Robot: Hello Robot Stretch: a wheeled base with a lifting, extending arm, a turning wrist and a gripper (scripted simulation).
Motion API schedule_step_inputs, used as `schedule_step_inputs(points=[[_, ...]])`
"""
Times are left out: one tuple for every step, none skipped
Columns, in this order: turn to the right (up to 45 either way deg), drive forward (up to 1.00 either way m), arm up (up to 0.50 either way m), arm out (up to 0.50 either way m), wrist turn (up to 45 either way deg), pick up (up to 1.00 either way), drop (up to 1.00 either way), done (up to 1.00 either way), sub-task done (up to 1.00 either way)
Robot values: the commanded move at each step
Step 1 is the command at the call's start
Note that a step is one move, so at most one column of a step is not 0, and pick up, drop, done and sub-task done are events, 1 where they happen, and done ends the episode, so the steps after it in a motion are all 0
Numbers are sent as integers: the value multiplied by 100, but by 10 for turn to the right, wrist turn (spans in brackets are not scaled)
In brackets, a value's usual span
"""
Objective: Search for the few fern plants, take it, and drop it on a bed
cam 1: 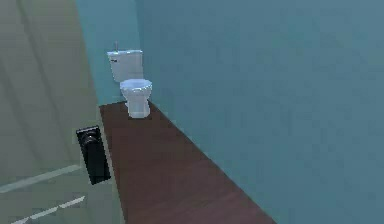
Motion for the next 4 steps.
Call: schedule_step_inputs(points=[[0, 70, 0, 0, 0, 0, 0, 0, 0], [-240, 0, 0, 0, 0, 0, 0, 0, 0], [0, 45, 0, 0, 0, 0, 0, 0, 0], [-60, 0, 0, 0, 0, 0, 0, 0, 0]])
